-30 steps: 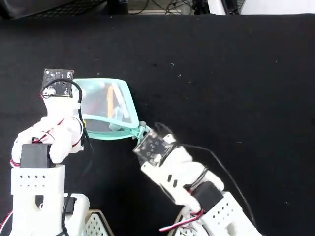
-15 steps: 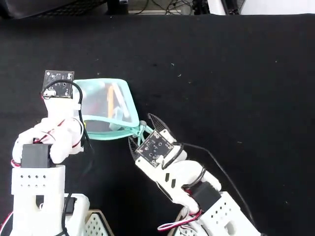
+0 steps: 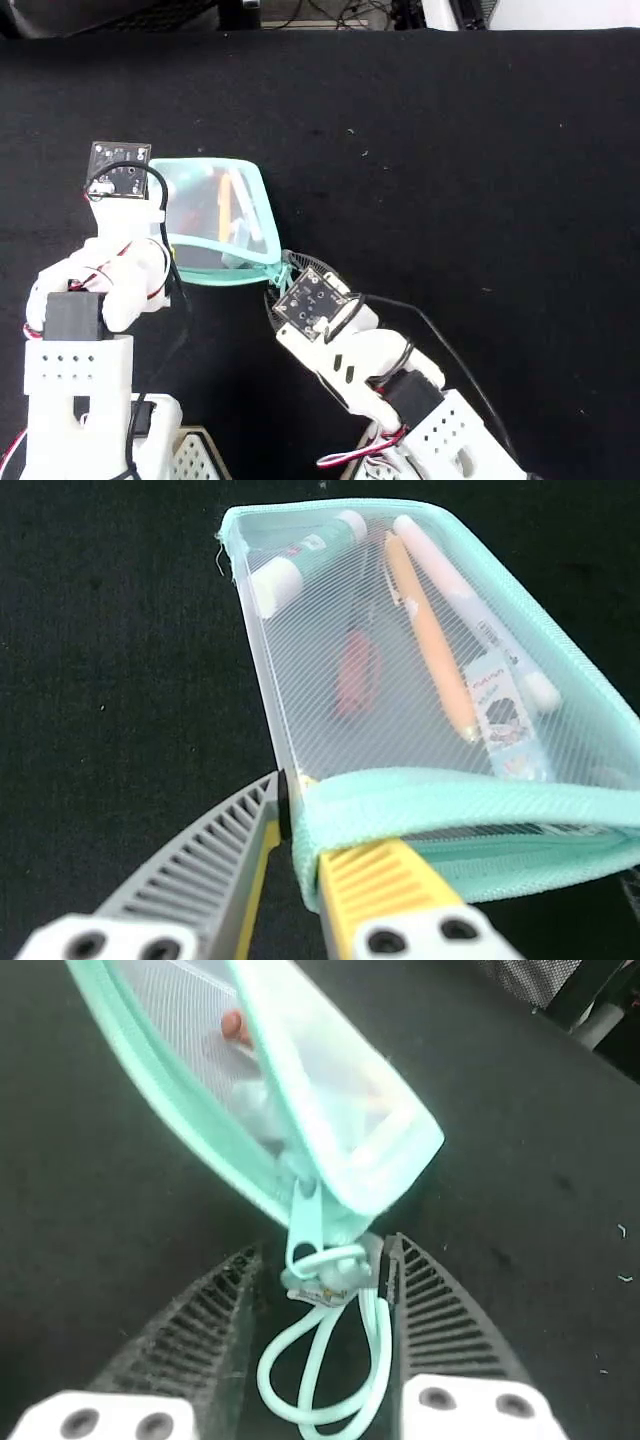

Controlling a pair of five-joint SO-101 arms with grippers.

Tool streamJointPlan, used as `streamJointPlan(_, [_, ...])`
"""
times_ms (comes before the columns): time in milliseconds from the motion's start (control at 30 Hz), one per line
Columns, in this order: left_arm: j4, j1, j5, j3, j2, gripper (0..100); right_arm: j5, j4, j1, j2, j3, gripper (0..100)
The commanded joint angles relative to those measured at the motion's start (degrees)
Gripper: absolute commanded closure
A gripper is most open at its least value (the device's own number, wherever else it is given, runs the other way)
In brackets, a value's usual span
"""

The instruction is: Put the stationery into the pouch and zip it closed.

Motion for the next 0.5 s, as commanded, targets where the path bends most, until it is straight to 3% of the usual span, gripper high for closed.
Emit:
streamJointPlan(0, [-0.7, 0.22, -0.7, -0.84, -0.44, 97, -0.26, -1.23, -0.35, -0.31, -0.31, 82.2])
streamJointPlan(467, [-0.7, 0.22, -0.7, -0.92, -0.44, 97, -0.18, -7.03, 2.73, 5.41, -0.75, 82.5])
